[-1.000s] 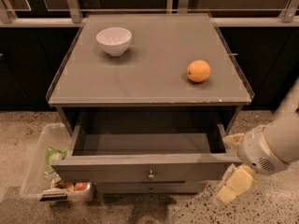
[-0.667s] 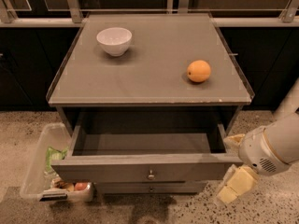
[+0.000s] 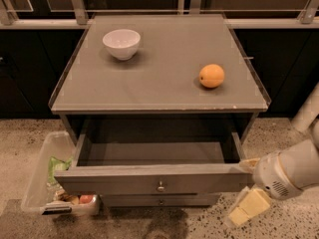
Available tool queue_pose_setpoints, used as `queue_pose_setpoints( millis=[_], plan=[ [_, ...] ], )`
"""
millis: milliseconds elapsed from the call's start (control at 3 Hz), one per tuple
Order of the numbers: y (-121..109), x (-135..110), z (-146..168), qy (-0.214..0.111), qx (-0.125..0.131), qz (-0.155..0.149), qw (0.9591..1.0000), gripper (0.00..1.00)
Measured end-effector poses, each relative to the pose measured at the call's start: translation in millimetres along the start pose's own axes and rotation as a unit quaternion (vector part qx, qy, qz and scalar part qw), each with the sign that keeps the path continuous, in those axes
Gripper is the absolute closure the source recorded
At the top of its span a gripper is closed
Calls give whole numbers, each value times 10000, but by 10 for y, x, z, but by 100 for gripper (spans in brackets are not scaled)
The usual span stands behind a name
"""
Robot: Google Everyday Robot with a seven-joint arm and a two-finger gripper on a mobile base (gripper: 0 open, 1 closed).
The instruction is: Close top drawer
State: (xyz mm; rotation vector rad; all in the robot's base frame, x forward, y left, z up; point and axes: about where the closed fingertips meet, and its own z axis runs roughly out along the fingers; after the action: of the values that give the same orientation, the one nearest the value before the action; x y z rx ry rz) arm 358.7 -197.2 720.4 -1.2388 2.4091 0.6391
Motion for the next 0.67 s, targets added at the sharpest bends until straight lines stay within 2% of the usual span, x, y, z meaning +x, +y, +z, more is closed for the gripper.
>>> queue_pose_setpoints(
  millis=[333, 667],
  plan=[
    [-78, 121, 317, -8, -284, 172, 9994, 0],
    [-70, 105, 290, -8, -284, 172, 9994, 19]
  ],
)
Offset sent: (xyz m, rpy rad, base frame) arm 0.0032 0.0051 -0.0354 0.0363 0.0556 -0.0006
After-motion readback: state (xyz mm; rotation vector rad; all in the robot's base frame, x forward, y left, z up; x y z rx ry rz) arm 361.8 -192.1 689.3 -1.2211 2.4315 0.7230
